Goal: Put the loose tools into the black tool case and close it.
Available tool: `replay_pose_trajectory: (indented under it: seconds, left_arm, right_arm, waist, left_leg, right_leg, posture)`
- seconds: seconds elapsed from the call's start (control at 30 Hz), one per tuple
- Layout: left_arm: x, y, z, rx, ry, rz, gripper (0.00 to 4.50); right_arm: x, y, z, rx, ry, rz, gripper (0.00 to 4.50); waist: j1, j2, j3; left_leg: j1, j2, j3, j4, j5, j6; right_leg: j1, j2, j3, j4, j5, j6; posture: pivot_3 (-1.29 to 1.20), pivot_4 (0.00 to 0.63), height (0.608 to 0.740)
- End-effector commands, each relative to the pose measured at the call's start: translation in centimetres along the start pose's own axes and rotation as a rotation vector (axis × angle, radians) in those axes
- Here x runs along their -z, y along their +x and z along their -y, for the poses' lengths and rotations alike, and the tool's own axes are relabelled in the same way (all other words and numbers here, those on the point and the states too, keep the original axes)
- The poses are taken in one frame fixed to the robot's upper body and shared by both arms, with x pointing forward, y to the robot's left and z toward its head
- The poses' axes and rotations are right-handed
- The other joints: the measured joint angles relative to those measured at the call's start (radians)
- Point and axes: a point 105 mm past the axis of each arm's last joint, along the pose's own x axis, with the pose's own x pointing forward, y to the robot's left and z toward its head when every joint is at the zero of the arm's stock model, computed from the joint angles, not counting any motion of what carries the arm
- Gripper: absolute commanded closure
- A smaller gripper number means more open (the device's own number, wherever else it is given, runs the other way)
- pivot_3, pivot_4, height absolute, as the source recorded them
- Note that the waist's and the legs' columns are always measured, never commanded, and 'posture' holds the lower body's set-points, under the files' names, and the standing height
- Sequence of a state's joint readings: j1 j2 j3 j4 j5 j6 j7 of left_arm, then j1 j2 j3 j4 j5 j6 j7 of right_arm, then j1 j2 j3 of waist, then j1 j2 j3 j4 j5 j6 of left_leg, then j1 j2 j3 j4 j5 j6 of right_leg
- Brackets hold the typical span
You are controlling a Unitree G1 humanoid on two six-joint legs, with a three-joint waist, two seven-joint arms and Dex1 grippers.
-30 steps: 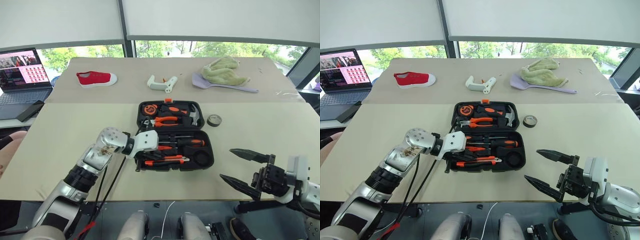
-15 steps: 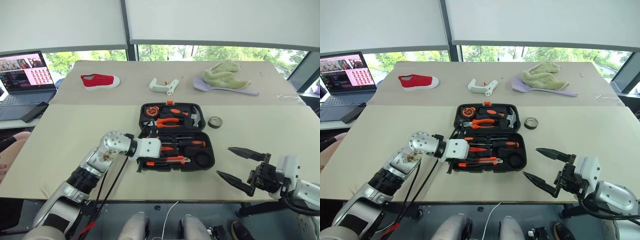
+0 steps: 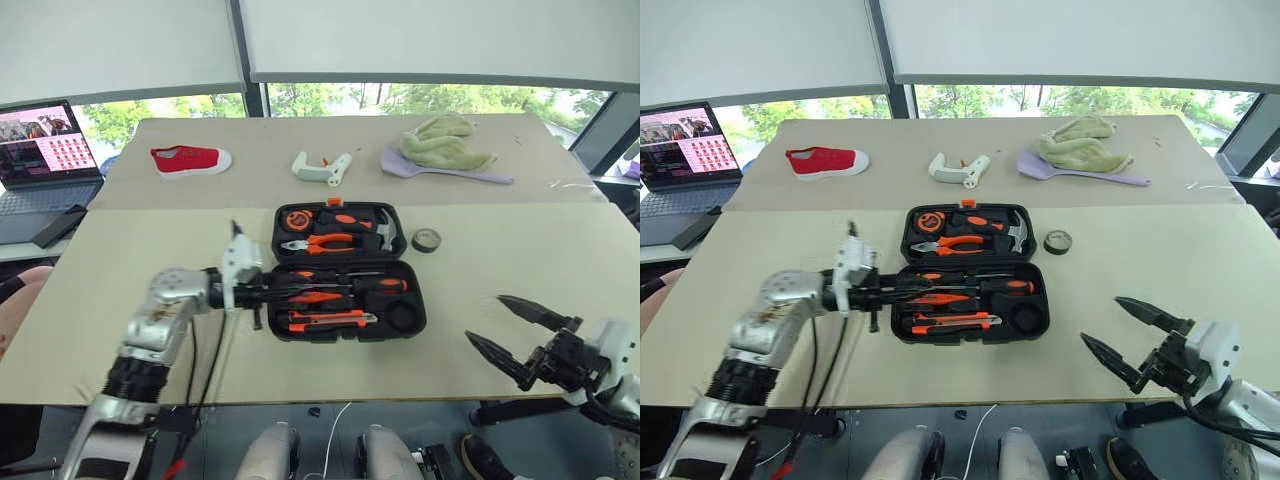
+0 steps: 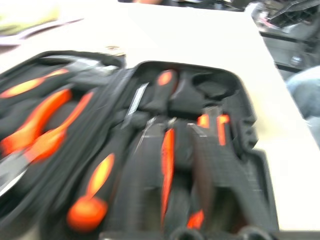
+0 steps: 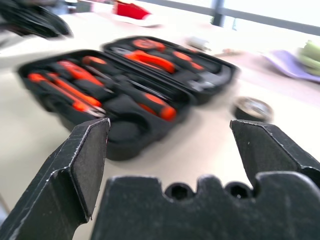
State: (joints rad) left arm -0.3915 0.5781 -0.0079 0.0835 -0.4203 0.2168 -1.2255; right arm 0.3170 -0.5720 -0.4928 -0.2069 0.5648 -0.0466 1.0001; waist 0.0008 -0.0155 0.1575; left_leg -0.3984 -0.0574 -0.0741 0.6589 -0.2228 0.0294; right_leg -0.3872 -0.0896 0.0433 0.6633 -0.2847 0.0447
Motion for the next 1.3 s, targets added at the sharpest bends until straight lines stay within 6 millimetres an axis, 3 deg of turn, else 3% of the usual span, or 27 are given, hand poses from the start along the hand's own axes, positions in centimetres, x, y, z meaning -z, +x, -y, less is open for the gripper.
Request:
replay_pose_trajectory:
  seconds: [0.03, 0.13, 0.2, 0.33, 0.43, 0.5, 0.77, 0.97, 1.23, 1.3]
  left_arm:
    - [-0.6, -3.9, -1.7, -0.106, 0.03, 0.01, 1.93]
    - [-0.2, -6.6, -2.5, -0.18, 0.012, -0.005, 0.75]
    - [-0.4, -7.6, -2.8, -0.214, -0.008, 0.015, 0.07]
    - [-0.9, -7.8, -2.0, -0.195, -0.042, 0.034, 0.07]
    - [-2.7, -5.7, -1.2, -0.124, -0.065, 0.116, 0.07]
    - [-3.1, -4.6, -0.8, -0.094, -0.073, 0.134, 0.07]
    - [-4.4, -1.5, -0.5, -0.05, -0.013, 0.208, 0.07]
    - [-4.0, -0.9, -0.2, -0.058, 0.015, 0.233, 0.07]
    - [-3.0, -1.2, -0.1, -0.089, 0.017, 0.224, 0.07]
    - [-3.0, -1.2, -0.1, -0.095, 0.021, 0.222, 0.0]
  right_arm:
    - [1.4, -1.7, 1.5, 0.146, -0.029, -0.051, 0.0]
    - [3.1, -2.2, 2.1, 0.201, -0.004, -0.158, 0.0]
    - [2.8, -1.7, 2.5, 0.198, 0.01, -0.165, 0.0]
    - [1.1, 0.7, 3.8, 0.11, -0.066, -0.191, 0.0]
    - [-1.3, 5.9, 5.8, -0.074, -0.19, -0.28, 0.0]
    - [-2.4, 8.3, 6.7, -0.149, -0.226, -0.338, 0.0]
    - [-2.9, 15.5, 9.2, -0.314, -0.374, -0.611, 0.0]
    - [-2.3, 18.3, 9.4, -0.365, -0.436, -0.707, 0.0]
    - [-0.9, 19.7, 8.4, -0.417, -0.434, -0.815, 0.0]
    - [-0.7, 20.2, 8.2, -0.411, -0.449, -0.814, 0.53]
  waist:
    - [0.0, 0.0, 0.0]
    - [0.0, 0.001, 0.0]
    - [0.0, 0.001, 0.0]
    - [-0.005, 0.001, 0.001]
    - [-0.016, 0.001, 0.002]
    - [-0.021, 0.003, 0.004]
    - [-0.014, 0.0, 0.006]
    - [-0.019, 0.0, 0.006]
    - [-0.024, 0.0, 0.006]
    - [-0.024, 0.0, 0.006]
  left_leg:
    - [0.0, 0.0, 0.0, 0.0, 0.0, 0.0]
    - [0.0, 0.0, 0.0, 0.0, 0.0, 0.0]
    - [0.0, -0.001, 0.0, 0.0, 0.0, 0.0]
    - [0.0, -0.001, 0.0, 0.0, 0.0, 0.0]
    - [0.0, 0.0, 0.001, 0.0, 0.0, 0.0]
    - [0.0, 0.0, 0.003, 0.001, 0.001, -0.001]
    - [-0.009, 0.0, 0.003, 0.0, 0.0, -0.002]
    - [-0.016, -0.003, 0.004, 0.001, 0.001, -0.003]
    - [-0.016, -0.003, 0.004, 0.001, 0.001, -0.004]
    - [-0.016, -0.003, 0.004, 0.001, 0.001, -0.004]
  right_leg:
    - [0.0, 0.0, 0.0, 0.0, 0.0, 0.0]
    - [0.0, 0.0, 0.0, 0.0, 0.0, 0.0]
    - [0.0, -0.001, 0.0, 0.0, 0.0, 0.0]
    - [0.0, -0.002, 0.0, 0.0, 0.0, 0.0]
    - [0.0, -0.001, -0.001, -0.001, 0.0, -0.001]
    - [-0.002, -0.001, 0.0, 0.0, 0.002, -0.001]
    - [-0.01, 0.002, -0.001, -0.001, 0.002, -0.001]
    - [-0.019, -0.001, -0.001, 0.0, 0.003, 0.0]
    - [-0.02, -0.001, -0.001, 0.001, 0.003, 0.0]
    - [-0.02, -0.001, -0.001, 0.001, 0.003, -0.001]
  posture:
    - [0.0, 0.15, 0.74]
    - [0.0, 0.15, 0.74]
    - [0.0, 0.15, 0.74]
    - [0.0, 0.15, 0.74]
    - [0.0, 0.15, 0.74]
    - [0.0, 0.15, 0.74]
    - [0.0, 0.15, 0.74]
    - [0.0, 0.15, 0.74]
    - [0.0, 0.15, 0.74]
    - [0.0, 0.15, 0.74]
